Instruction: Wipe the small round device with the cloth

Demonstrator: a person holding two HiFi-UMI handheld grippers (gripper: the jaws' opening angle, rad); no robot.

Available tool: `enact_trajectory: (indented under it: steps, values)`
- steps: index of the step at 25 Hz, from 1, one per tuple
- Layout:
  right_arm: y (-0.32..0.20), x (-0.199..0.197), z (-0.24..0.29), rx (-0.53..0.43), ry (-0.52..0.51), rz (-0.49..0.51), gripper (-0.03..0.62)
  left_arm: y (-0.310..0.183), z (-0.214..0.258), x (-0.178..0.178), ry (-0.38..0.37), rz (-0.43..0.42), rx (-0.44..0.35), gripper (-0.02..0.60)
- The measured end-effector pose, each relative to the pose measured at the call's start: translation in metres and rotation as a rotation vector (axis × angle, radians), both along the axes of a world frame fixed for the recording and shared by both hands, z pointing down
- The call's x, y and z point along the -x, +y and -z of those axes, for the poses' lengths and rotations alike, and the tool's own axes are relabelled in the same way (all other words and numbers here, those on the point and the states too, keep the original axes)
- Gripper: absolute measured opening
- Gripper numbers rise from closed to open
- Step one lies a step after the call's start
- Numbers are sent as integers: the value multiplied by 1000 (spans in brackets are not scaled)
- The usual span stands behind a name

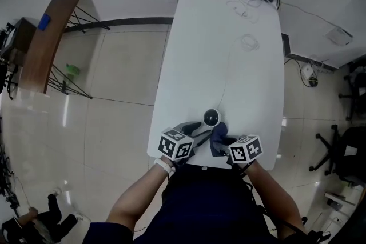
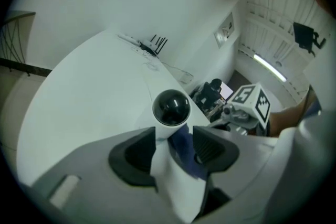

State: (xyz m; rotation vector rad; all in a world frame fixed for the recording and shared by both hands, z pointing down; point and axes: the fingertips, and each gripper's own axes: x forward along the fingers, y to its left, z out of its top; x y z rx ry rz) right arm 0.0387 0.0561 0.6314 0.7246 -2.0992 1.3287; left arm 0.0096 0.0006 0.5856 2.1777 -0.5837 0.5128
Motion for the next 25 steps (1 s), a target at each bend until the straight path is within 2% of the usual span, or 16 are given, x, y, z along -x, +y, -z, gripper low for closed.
enact_trajectory:
  steps: [5,8,11,15,17,20,22,25]
  values:
    - [5,13,8,40,-85,-44,101,-2,8,11,39,35,5,213]
    - [-7,-15,19,30,-105,-174,101,-3,15,13,53,25,-9,213]
    - [-36,-56,30,-38,-83,-287,101,-8,18,15,68,19,-19,213]
    - [-72,-63,36,-124,-71,-207,101,-8,22,10,77,11,-28,215]
    - [-82,-54,25,-118,-71,-166,101,-5,23,7,83,12,-29,214]
    - [-80,-47,2,-74,-5,-128,101,-2,26,3,86,17,-28,215]
    - [-77,-44,-4,-52,12,-133,101,-1,25,6,80,28,-28,215]
    - [-77,-44,6,-55,-29,-173,101,-1,23,11,72,48,-24,215]
